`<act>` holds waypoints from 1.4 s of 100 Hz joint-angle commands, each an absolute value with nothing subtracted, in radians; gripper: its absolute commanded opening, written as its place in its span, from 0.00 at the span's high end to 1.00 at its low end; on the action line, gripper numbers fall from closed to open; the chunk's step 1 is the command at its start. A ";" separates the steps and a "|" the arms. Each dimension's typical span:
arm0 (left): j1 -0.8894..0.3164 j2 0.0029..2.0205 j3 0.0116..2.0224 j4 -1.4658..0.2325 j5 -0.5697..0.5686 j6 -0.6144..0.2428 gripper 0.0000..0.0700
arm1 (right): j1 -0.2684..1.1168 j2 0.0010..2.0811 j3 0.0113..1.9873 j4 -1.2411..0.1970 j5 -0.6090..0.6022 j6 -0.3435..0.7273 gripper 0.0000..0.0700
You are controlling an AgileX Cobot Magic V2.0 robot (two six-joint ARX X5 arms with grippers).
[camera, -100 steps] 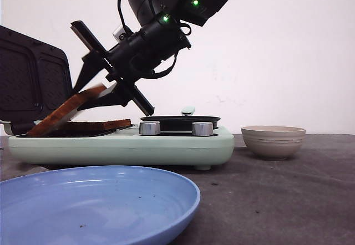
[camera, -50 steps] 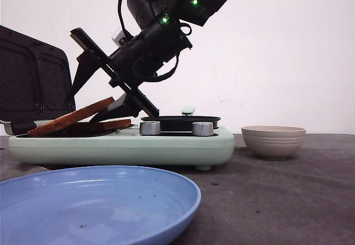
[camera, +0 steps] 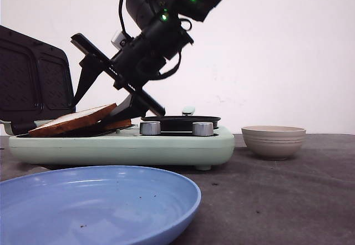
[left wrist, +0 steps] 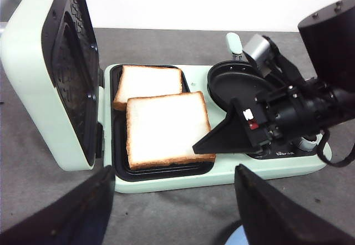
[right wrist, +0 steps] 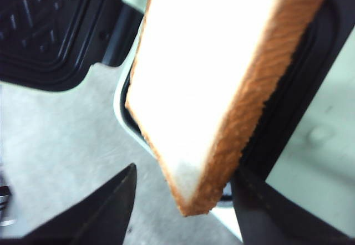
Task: Make breakfast with bread and shrimp
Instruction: 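Lower the bread onto the nearer press plate and open the right gripper, then raise the right gripper away from the press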
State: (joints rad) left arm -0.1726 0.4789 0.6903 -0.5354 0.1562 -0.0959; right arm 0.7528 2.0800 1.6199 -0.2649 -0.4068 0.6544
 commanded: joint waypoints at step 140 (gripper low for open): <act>-0.173 0.482 0.696 -0.531 0.146 -0.075 0.50 | 0.680 1.810 1.842 -0.657 -0.126 0.130 0.52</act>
